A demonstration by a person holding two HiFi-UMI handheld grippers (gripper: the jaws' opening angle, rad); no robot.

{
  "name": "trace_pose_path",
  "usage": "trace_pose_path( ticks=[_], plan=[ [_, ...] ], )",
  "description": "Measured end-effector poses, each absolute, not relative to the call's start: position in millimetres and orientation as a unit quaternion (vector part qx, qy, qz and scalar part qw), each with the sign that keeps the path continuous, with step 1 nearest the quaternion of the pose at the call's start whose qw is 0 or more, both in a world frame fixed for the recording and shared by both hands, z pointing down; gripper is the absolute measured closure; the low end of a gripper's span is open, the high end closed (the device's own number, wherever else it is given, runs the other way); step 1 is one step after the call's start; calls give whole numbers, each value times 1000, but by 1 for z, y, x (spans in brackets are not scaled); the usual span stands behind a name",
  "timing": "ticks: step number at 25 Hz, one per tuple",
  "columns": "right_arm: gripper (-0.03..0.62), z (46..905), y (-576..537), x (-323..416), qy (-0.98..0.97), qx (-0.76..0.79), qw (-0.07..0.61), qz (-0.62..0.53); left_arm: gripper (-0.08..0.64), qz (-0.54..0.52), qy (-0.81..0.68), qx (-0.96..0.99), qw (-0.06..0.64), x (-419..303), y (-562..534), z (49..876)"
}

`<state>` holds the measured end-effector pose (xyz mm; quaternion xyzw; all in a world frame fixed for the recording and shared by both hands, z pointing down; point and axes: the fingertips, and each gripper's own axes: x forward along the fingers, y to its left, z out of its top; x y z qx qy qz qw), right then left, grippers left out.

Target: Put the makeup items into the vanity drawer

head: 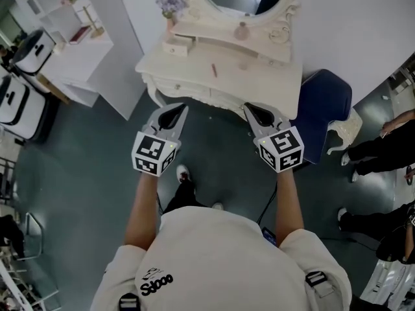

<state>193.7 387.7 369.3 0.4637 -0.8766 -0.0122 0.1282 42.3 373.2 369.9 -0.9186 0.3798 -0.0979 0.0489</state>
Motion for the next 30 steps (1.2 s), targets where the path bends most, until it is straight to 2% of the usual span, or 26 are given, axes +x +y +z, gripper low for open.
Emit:
trace_pose_path(
  ticks=[14,21,27,30],
  plan=[
    [592,365,227,162,-882,453,123,25,540,-104,349,-930,43,25,197,378],
    [591,353,138,148,-852,511,109,24,540,-89,332,-939,29,-4,103,371],
    [589,363,85,150,-820,555,134,40,540,-95,312,-945,14,-18,45,381],
    [591,367,69,153,-810,573,116,54,540,-100,305,-947,3,-18,22,392]
  ],
)
